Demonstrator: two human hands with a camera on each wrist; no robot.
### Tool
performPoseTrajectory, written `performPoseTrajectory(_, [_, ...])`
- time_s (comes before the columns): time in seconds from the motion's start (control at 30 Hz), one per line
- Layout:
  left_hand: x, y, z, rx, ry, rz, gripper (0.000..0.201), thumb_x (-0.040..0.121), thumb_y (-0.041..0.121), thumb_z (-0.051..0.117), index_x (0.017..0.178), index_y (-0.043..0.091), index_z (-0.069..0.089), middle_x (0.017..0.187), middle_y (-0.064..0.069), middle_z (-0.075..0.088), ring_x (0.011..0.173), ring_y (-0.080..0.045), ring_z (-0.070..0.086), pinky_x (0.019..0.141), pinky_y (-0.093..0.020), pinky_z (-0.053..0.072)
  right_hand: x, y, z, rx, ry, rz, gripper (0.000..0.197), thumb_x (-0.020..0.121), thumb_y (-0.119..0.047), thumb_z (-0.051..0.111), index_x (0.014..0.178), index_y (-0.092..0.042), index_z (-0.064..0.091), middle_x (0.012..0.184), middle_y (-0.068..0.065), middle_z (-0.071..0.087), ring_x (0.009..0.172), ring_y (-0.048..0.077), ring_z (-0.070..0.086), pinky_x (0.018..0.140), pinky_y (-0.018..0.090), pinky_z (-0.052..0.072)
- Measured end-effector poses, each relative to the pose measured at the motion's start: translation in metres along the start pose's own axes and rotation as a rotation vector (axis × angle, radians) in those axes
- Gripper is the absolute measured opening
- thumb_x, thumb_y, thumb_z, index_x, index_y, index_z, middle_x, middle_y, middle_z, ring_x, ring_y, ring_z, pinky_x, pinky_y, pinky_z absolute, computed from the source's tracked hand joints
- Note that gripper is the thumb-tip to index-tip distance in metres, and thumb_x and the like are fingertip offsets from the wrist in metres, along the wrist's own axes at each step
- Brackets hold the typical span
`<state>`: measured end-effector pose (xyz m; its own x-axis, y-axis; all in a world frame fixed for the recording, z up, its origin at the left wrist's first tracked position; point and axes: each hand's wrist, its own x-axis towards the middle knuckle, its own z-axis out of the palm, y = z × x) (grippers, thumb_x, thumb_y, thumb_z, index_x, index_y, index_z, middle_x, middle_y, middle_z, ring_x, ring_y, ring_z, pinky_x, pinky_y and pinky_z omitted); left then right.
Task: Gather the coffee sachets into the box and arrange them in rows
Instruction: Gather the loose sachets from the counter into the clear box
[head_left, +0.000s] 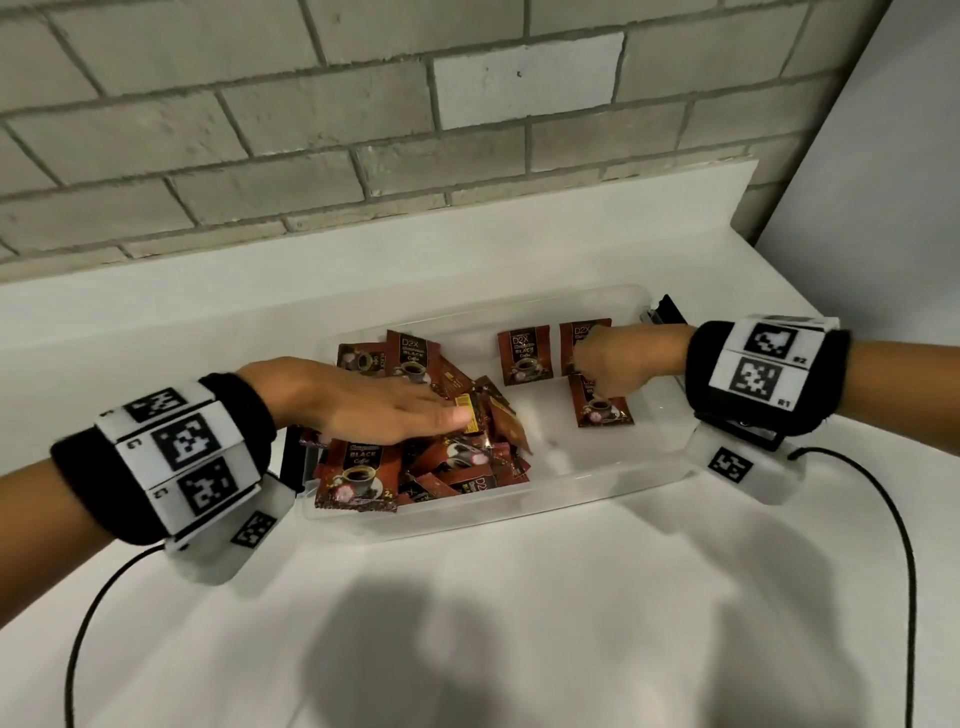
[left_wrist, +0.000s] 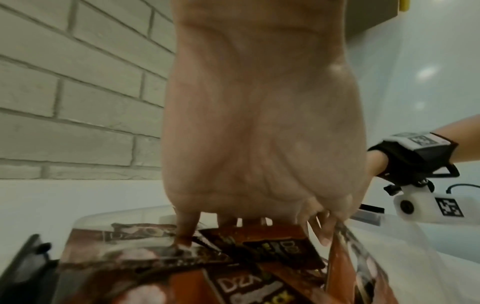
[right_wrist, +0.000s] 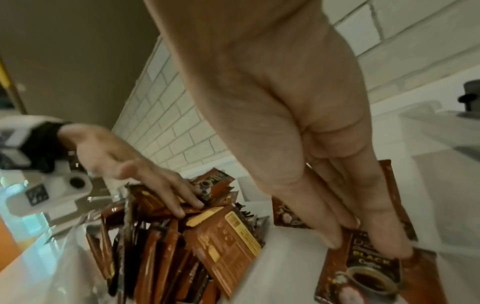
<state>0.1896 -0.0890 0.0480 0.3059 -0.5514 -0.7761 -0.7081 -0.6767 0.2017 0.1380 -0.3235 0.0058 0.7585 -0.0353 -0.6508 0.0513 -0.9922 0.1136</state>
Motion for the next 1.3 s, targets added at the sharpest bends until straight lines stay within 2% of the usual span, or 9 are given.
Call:
performPoseTrajectory(0.3, [-0.006,-0.02,0.001,0.051,0.131,0.006,0.055,0.088,0.062,0.022,0.14,0.045,0.028,0.131,0.017,0.033,0.131,-0.012,0.027,0.114,-0.038,0.023,0.0,-0.008,0.001,-0.208,-0.079,0.065,0.04,0.092,-0.023,0.058,0.061,-0.013,0.036,0.062,-0.001,0.037,0.053,0.008,0.032,0.046,0.018,0.029])
performPoseTrajectory(0.4, [-0.009,-0.026,0.002,0.028,0.172,0.023,0.041,0.098,0.045,0.03,0.139,0.043,0.03,0.129,0.016,0.034,0.123,-0.013,0.039,0.107,-0.034,0.033,-0.001,-0.011,0.001,-0.153,-0.067,0.081,0.024,0.092,-0.027,0.059,0.103,-0.006,0.057,0.067,-0.002,0.038,0.053,0.007,0.031,0.044,0.018,0.03])
performPoseTrajectory(0.5, [-0.009,-0.032,0.006,-0.019,0.227,0.036,0.032,0.1,0.035,0.037,0.131,0.039,0.038,0.126,0.007,0.036,0.111,-0.017,0.051,0.098,-0.034,0.043,-0.001,-0.012,0.0,-0.139,-0.098,0.07,0.053,0.092,-0.03,0.059,0.132,0.0,0.043,0.066,-0.002,0.036,0.051,0.007,0.031,0.029,0.012,0.028])
performPoseTrajectory(0.63, [-0.005,-0.032,0.012,-0.012,0.306,0.062,0.029,0.1,0.032,0.039,0.128,0.036,0.043,0.122,0.01,0.035,0.109,-0.011,0.042,0.094,-0.024,0.036,0.001,-0.012,-0.002,-0.174,-0.136,0.07,0.025,0.094,-0.031,0.057,0.096,-0.008,0.05,0.066,-0.002,0.036,0.052,0.007,0.034,0.029,0.011,0.031])
performPoseTrajectory(0.8, [-0.006,-0.041,0.014,-0.09,0.472,0.098,0.029,0.1,0.019,0.038,0.123,0.034,0.049,0.115,0.013,0.036,0.109,-0.01,0.032,0.096,-0.026,0.028,0.009,-0.014,-0.003,-0.25,-0.134,0.053,0.044,0.092,-0.032,0.058,0.062,-0.013,0.033,0.064,-0.002,0.037,0.052,0.008,0.033,0.029,0.011,0.029])
performPoseTrajectory(0.97, [-0.019,-0.057,0.011,-0.166,0.606,0.016,0.038,0.097,0.004,0.037,0.119,0.033,0.048,0.112,0.006,0.041,0.107,-0.015,0.035,0.092,-0.031,0.032,0.011,-0.012,-0.003,-0.317,-0.131,0.024,0.021,0.092,-0.028,0.059,0.092,-0.008,0.056,0.097,0.01,0.057,0.053,0.006,0.032,0.031,0.013,0.032])
performPoseTrajectory(1.03, [-0.025,-0.063,0.011,-0.168,0.631,-0.083,0.042,0.094,0.0,0.036,0.122,0.03,0.044,0.111,0.004,0.04,0.105,-0.015,0.033,0.087,-0.03,0.03,0.015,-0.01,-0.001,-0.328,-0.115,0.003,0.021,0.092,-0.028,0.057,0.078,-0.014,0.05,0.112,0.012,0.06,0.054,0.005,0.031,0.038,0.014,0.034])
performPoseTrajectory(1.2, [-0.043,-0.075,0.017,-0.099,0.565,-0.415,0.047,0.099,0.03,0.043,0.143,0.024,0.025,0.134,-0.011,0.04,0.12,-0.03,0.043,0.099,-0.037,0.033,0.019,-0.011,-0.001,-0.345,-0.154,0.002,0.045,0.09,-0.036,0.061,0.061,-0.018,0.031,0.067,-0.003,0.04,0.056,0.005,0.03,0.048,0.016,0.028])
performPoseTrajectory(1.3, [-0.051,-0.077,0.023,-0.24,0.477,-0.426,0.063,0.09,0.043,0.055,0.142,0.023,0.025,0.127,-0.009,0.053,0.097,-0.021,0.062,0.091,-0.033,0.043,0.023,-0.014,0.0,-0.359,-0.234,-0.006,0.042,0.087,-0.044,0.062,0.067,-0.014,0.039,0.071,-0.003,0.043,0.062,0.011,0.038,0.05,0.017,0.027])
